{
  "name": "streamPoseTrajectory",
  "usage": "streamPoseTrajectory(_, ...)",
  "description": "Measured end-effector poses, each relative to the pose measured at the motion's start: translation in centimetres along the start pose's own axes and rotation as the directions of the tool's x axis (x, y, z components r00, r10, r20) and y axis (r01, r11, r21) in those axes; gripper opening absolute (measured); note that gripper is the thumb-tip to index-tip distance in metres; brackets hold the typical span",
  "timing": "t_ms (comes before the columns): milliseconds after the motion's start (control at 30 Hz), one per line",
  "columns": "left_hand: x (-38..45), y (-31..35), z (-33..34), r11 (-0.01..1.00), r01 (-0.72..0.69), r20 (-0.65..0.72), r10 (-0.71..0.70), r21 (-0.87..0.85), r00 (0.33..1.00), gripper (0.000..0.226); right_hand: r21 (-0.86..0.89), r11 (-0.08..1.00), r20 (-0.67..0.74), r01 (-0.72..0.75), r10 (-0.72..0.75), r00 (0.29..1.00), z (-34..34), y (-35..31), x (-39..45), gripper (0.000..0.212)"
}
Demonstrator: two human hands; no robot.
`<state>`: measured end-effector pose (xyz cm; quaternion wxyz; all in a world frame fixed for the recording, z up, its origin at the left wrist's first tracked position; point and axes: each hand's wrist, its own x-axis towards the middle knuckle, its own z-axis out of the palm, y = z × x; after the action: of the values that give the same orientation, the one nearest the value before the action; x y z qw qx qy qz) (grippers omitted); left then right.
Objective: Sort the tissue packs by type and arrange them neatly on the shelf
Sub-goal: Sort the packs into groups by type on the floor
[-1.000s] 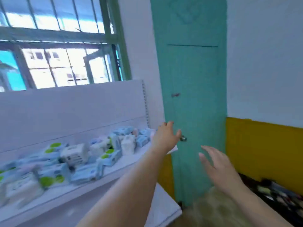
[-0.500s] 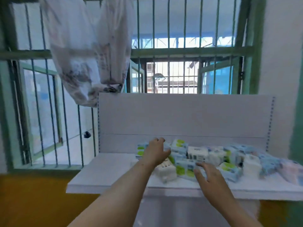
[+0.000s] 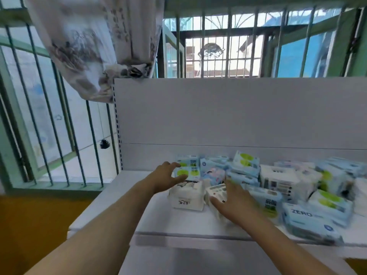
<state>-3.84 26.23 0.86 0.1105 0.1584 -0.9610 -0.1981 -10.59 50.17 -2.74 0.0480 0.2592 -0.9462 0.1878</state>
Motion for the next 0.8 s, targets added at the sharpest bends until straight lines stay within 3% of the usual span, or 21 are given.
streamPoseTrajectory(133, 3.1, -1.5, 4.7, 0.977, 0.049, 0.063, -0.036, -0.209, 0.997, 0.05, -0.266, 0.963, -0.073, -0.051, 0.032, 0.997, 3.6, 0.1, 2.4, 0.084)
streamPoseTrajectory(267, 3.0, -3.4, 9.1, 0.8, 0.11, -0.037, -0.163, -0.59, 0.986, 0.016, -0.221, 0.975, -0.276, -0.036, -0.027, 0.961, 6.5, 0.4, 2.6, 0.079)
streamPoseTrajectory(333, 3.0, -4.1, 10.1, 0.737, 0.096, -0.091, -0.21, -0.669, 0.973, 0.02, -0.198, 0.98, -0.351, -0.019, -0.053, 0.935, 7.9, 0.7, 2.5, 0.079)
streamPoseTrajectory(433, 3.4, -4.8, 10.6, 0.716, 0.097, -0.104, -0.232, -0.691, 0.967, 0.038, -0.213, 0.977, -0.407, -0.024, -0.066, 0.911, 8.5, 0.7, 2.1, 0.085)
streamPoseTrajectory(633, 3.3, -4.4, 10.4, 0.777, 0.076, -0.156, -0.22, -0.625, 0.963, 0.032, -0.221, 0.969, -0.356, -0.108, 0.023, 0.934, 8.7, 0.5, 0.9, 0.093)
streamPoseTrajectory(700, 2.7, -4.0, 9.9, 0.774, 0.014, -0.212, -0.19, -0.633, 0.959, 0.03, -0.134, 0.981, -0.365, -0.137, 0.08, 0.928, 8.1, 0.3, 0.6, 0.089)
streamPoseTrajectory(800, 1.5, -3.3, 9.5, 0.682, -0.097, -0.236, -0.114, -0.725, 0.965, 0.026, 0.01, 0.981, -0.419, -0.194, 0.181, 0.89, 6.6, -0.5, -0.2, 0.088)
